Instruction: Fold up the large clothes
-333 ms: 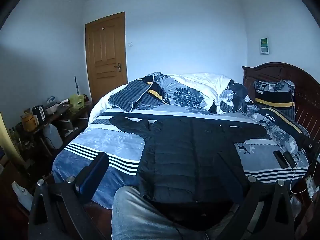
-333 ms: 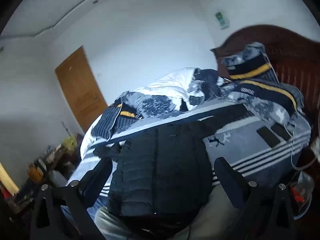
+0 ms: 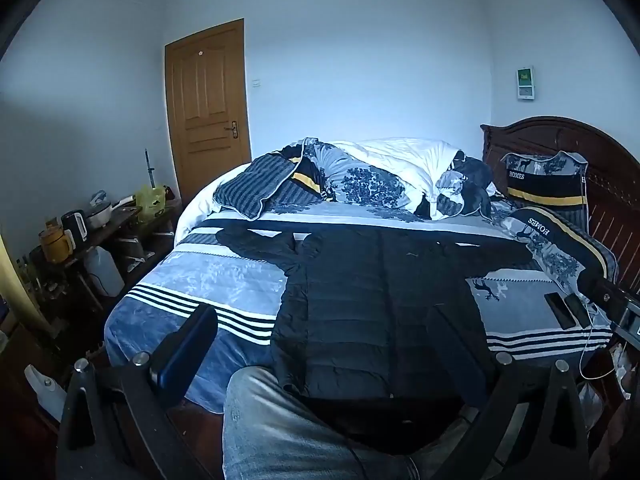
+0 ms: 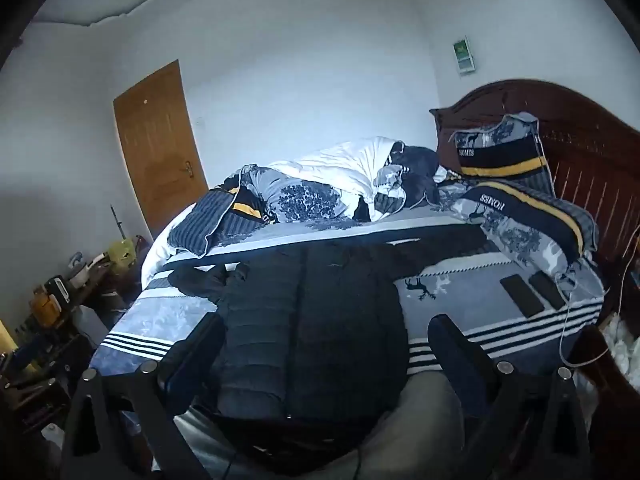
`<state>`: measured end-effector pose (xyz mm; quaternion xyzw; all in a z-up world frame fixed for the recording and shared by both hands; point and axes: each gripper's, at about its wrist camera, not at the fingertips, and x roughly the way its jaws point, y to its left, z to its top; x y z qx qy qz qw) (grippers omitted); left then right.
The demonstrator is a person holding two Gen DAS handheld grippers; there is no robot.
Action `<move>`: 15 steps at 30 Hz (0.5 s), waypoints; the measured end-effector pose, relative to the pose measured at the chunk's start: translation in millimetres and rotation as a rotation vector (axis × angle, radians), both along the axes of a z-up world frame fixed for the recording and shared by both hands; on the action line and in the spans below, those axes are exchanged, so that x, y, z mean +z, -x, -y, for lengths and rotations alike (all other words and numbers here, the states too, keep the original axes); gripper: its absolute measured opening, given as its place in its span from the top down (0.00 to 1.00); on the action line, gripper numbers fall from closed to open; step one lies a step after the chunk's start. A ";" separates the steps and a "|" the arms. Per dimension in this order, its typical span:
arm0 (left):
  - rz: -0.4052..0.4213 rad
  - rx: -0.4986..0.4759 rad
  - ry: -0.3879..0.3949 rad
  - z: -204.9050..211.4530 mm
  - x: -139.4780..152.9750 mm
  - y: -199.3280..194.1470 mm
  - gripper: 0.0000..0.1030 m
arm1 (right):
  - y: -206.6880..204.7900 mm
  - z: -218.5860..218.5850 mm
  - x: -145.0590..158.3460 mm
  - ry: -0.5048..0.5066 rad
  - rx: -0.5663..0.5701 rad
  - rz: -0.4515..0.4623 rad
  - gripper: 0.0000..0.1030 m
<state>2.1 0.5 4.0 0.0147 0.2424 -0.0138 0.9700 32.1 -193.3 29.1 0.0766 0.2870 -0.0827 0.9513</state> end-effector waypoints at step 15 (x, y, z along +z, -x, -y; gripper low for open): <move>-0.016 -0.011 -0.014 2.8 -3.9 0.0 0.00 | 21.9 38.2 -5.1 0.016 -0.008 0.006 0.00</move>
